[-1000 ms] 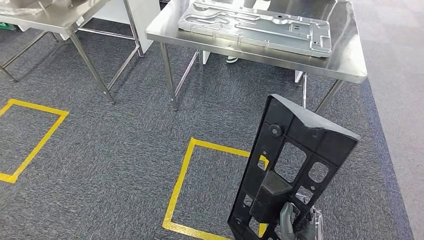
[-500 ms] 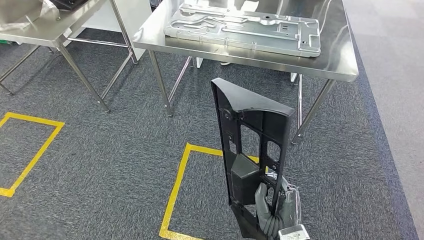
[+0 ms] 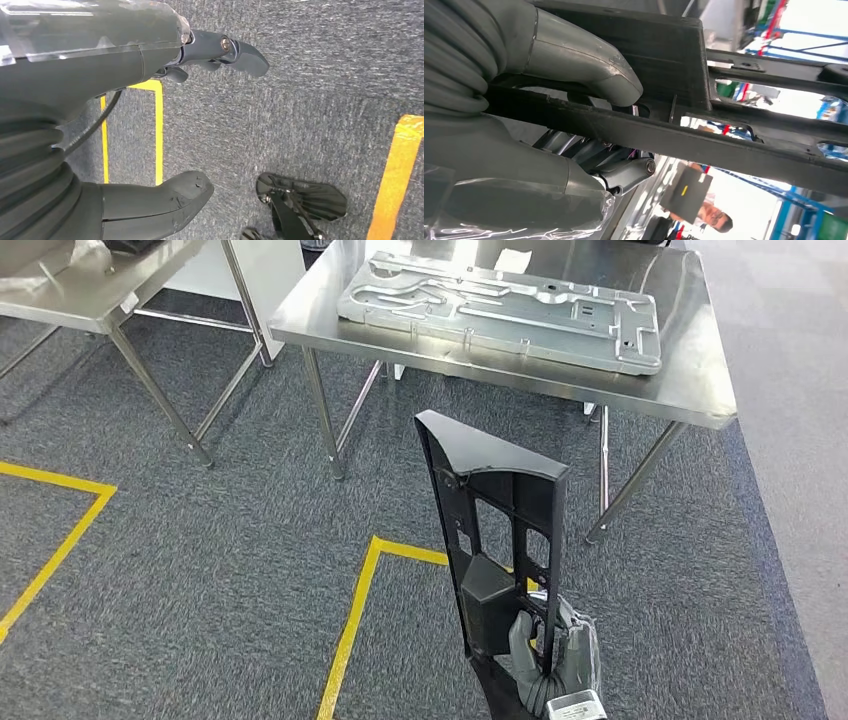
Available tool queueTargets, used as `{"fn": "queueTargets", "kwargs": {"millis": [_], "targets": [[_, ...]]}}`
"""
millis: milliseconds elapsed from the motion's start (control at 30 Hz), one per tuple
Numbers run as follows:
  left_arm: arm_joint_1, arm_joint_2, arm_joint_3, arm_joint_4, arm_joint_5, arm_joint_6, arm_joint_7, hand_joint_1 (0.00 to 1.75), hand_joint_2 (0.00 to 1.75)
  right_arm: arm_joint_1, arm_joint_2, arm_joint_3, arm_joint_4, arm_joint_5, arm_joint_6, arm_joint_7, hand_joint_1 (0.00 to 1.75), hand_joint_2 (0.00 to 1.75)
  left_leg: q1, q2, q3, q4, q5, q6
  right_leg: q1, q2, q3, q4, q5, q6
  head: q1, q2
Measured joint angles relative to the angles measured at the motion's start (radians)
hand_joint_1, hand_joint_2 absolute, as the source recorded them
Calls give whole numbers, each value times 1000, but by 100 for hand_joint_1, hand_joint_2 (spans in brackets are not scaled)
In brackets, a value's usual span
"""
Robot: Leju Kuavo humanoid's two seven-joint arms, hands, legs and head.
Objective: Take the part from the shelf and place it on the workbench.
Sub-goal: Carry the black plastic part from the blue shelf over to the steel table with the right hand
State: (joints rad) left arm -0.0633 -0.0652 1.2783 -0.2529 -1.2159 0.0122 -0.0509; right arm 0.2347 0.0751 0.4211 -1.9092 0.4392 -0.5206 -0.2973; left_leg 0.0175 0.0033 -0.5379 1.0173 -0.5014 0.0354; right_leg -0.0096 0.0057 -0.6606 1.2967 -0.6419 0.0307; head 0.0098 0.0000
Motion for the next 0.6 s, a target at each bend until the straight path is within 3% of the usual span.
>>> {"fn": "queueTargets", "kwargs": {"millis": [100,167,233,333,367,433,500,567,600], "targets": [[1,0,0,0,-1,0,3,0,175,1,-2,0,2,11,-5,10,175,175,0,-1,13,0,-10,-1,0,0,-24,4,-3,0,0,0],[2,0,0,2,-9,-4,14,0,175,3,-8,0,4,47,-14,33,175,175,-1,-1,55,0,-43,-6,5,-2,-26,-112,103,-12,1,0],[0,-1,0,4,-18,-8,27,0,175,4,-12,0,5,83,-22,53,175,175,-3,-3,93,-8,-76,-18,14,-5,-4,-238,209,-28,1,0],[-3,0,0,7,-19,-10,33,0,175,6,-15,-1,5,100,-27,63,175,175,-5,-3,115,0,-71,-36,13,0,24,-265,205,-46,-1,0],[-4,1,0,7,-20,-11,34,0,175,6,-16,-1,4,102,-28,64,175,175,-5,-3,111,29,-63,-40,11,1,40,-273,201,-51,-2,0],[-7,1,0,8,-20,-12,35,0,175,6,-17,-1,4,104,-29,65,175,175,-3,-4,59,128,-73,-45,8,1,70,-283,189,-61,-5,0],[-7,2,0,8,-20,-12,40,0,175,6,-17,-1,4,114,-30,73,175,175,-3,-4,-26,240,-130,-50,9,2,93,-285,168,-65,-7,0],[-2,4,0,8,-21,-13,48,0,175,10,-18,-1,6,136,-33,89,175,175,-2,-4,-83,268,-182,-54,9,6,120,-284,144,-65,-7,0],[0,4,0,8,-20,-13,52,0,175,12,-18,-1,7,148,-35,98,175,175,-2,-4,-93,241,-175,-55,9,8,136,-284,132,-64,-7,0]]}}
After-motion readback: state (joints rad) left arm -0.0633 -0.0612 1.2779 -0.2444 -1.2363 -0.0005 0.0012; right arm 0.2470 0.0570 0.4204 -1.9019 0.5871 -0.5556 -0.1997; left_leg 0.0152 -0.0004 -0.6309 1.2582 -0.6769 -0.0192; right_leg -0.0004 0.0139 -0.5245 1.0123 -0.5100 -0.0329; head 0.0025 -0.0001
